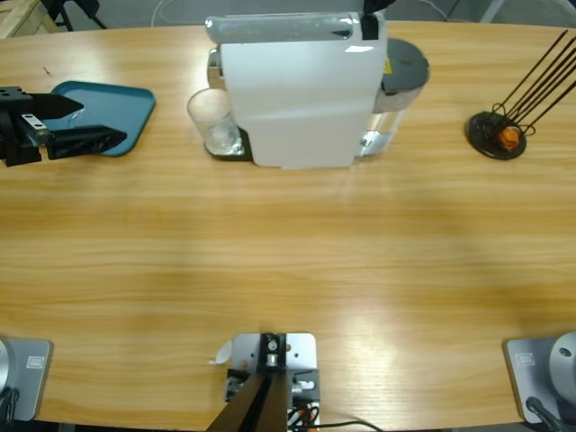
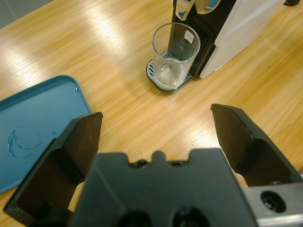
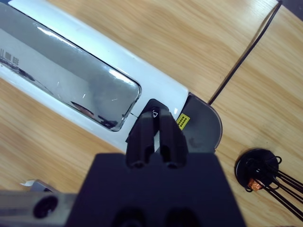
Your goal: Pour coffee
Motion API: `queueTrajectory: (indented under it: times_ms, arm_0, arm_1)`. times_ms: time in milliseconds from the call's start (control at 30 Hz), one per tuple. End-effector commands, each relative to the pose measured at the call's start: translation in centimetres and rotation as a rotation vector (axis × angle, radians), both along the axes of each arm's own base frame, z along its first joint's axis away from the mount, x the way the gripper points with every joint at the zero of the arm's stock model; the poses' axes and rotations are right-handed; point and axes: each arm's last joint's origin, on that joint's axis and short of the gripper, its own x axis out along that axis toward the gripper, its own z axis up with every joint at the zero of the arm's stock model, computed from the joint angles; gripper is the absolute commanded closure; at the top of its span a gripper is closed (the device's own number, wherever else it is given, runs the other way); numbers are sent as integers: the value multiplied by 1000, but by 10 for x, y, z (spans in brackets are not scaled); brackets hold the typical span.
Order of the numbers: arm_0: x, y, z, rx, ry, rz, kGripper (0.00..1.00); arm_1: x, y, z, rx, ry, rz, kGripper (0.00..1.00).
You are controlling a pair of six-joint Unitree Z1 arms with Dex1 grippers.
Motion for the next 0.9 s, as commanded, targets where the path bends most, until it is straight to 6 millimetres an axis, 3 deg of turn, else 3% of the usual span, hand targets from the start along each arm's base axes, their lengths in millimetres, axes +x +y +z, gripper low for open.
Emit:
queueTrajectory:
  times_ms: [33,300,433,467,500,600,900]
  arm_0:
    - [1,-3,-13,33,36,-12,0]
    - [1,-3,-14,34,38,-11,0]
    - [2,-3,-14,33,38,-11,0]
    - [2,-4,-14,33,39,-11,0]
    - [2,-4,-14,33,40,-12,0]
    - [2,-4,-14,31,39,-13,0]
    - [2,-4,-16,34,47,-13,0]
  arm_1:
    - [10,6,-35,-54,102,5,1000]
    - [6,5,-39,-80,114,2,1000]
    - [-3,-1,-1,-5,-27,-5,1000]
    - [-7,-3,14,23,-63,-2,621]
    - [-12,-4,30,59,-99,8,39]
    - [-21,-5,47,91,-124,-3,0]
    - [-28,-7,34,56,-52,-45,0]
